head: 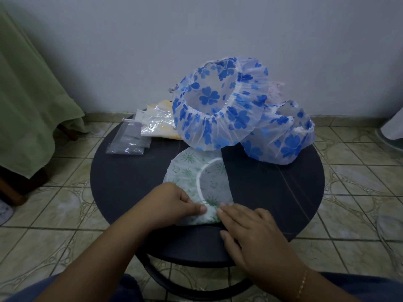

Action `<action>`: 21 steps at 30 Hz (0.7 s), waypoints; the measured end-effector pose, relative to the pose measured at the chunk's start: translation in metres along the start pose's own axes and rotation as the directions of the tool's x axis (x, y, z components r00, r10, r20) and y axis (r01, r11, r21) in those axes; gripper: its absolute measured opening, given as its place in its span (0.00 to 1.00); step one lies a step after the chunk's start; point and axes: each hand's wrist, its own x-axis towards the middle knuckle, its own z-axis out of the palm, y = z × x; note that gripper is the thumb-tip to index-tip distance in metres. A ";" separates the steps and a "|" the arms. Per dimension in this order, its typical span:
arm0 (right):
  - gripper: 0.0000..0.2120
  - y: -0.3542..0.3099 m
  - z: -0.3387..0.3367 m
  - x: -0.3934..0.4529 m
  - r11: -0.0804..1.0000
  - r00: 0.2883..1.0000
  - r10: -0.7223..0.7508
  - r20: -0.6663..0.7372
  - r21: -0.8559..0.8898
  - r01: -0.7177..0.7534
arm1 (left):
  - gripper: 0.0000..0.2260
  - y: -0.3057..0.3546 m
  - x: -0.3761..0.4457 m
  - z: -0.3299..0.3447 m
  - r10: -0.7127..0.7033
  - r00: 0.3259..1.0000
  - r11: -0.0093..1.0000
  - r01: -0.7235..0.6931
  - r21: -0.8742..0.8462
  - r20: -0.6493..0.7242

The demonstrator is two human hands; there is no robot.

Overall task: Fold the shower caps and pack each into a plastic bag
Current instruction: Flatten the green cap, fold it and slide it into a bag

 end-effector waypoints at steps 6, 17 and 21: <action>0.21 0.000 0.003 -0.005 1.000 1.000 0.000 0.020 -0.012 0.001 | 0.25 -0.005 -0.004 -0.001 -0.110 0.990 0.993 0.113 0.032 -0.091; 0.21 0.001 0.006 -0.006 0.999 1.000 -0.006 0.017 -0.039 0.007 | 0.09 -0.019 -0.019 0.008 0.638 0.767 0.680 -0.518 0.519 -0.069; 0.21 0.001 0.006 -0.006 1.000 1.000 0.003 0.013 -0.024 -0.003 | 0.13 -0.030 -0.023 0.009 0.680 0.733 0.616 -0.589 0.523 0.025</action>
